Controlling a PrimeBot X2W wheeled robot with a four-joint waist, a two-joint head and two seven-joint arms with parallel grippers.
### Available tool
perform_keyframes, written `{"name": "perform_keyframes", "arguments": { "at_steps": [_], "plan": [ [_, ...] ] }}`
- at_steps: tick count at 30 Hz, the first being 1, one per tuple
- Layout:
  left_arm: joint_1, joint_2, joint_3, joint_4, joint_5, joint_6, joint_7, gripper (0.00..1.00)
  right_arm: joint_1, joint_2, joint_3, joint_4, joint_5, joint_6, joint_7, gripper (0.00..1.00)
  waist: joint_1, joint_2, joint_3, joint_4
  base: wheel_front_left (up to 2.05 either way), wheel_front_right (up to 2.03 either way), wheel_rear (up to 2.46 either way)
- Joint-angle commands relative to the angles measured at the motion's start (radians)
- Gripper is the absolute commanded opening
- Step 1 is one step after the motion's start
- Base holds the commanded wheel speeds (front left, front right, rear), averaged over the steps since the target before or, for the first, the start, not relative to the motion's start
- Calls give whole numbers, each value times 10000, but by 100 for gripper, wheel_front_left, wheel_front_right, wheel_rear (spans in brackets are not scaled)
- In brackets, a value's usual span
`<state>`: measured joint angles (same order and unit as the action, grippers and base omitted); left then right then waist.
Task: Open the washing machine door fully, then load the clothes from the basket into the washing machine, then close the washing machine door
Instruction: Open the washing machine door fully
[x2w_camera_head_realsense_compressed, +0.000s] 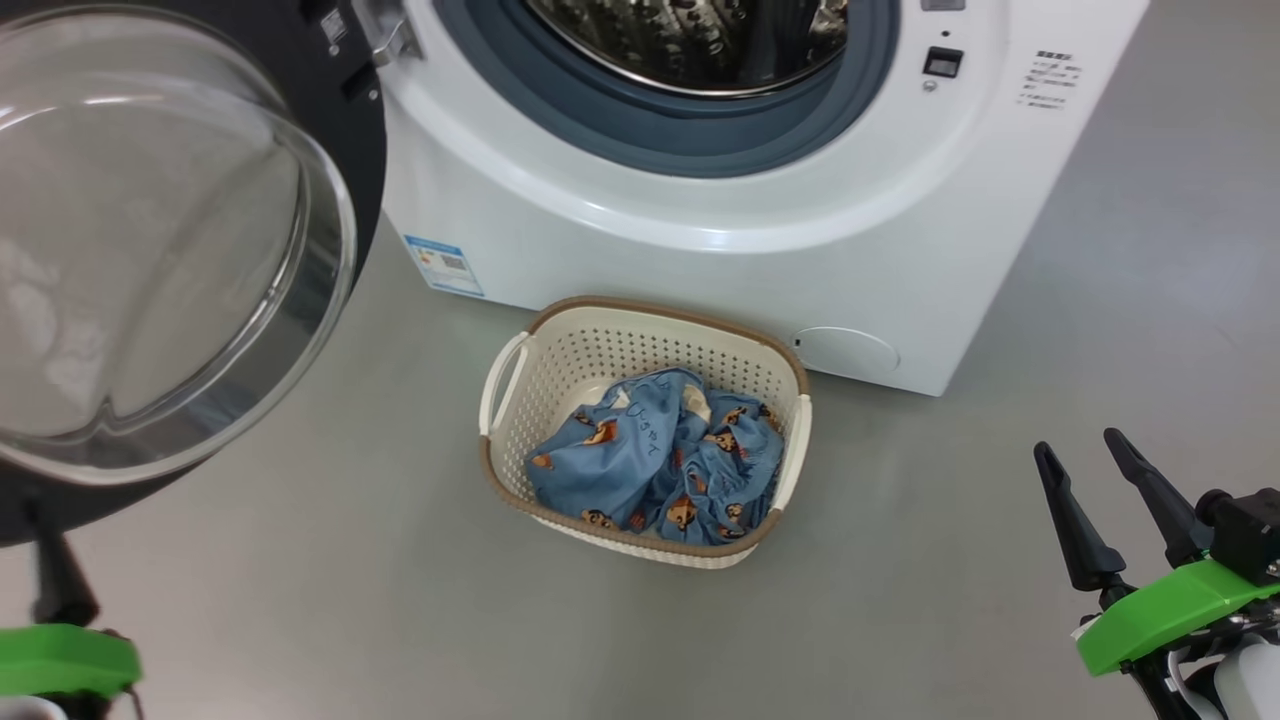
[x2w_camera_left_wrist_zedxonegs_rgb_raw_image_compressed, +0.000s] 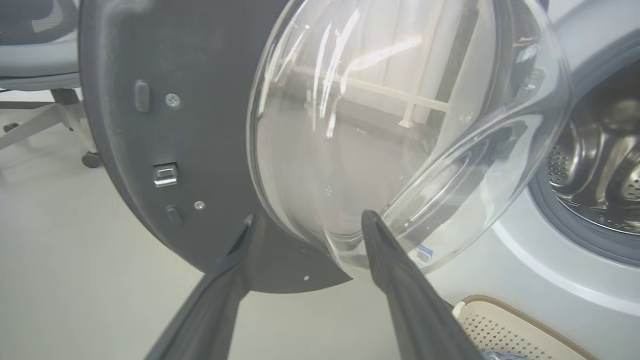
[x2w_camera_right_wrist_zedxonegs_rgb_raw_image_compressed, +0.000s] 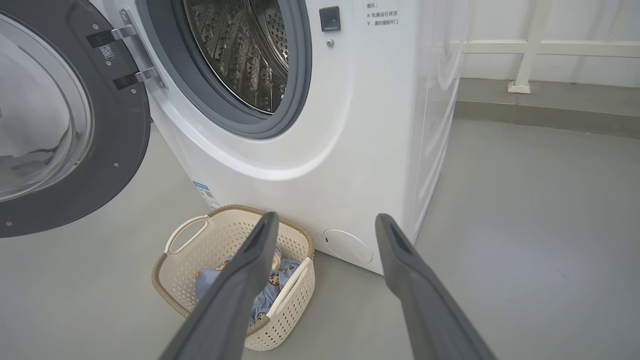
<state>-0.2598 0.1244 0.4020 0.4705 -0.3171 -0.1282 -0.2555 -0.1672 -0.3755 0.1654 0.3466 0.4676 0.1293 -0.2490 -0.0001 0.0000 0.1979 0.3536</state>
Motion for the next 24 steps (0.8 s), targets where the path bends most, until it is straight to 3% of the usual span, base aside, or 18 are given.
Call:
{"name": "perform_keyframes", "arguments": {
  "at_steps": [1,9,24],
  "plan": [
    [201,316,57,-511,-87,-24,-63,100,175,-52,131,-237,75,14,-128,100,1,0,-113,-167,0,0,0],
    [897,265,-1154,-1486,-288,-24,-63,100,280,140,14,-284,58,14,-128,100,1,0,-244,-756,0,0,0],
    [1315,717,-2847,-2266,-674,-25,-63,100,549,436,-202,-363,31,14,-128,100,1,0,-473,-2262,0,0,0]
  ]
}}
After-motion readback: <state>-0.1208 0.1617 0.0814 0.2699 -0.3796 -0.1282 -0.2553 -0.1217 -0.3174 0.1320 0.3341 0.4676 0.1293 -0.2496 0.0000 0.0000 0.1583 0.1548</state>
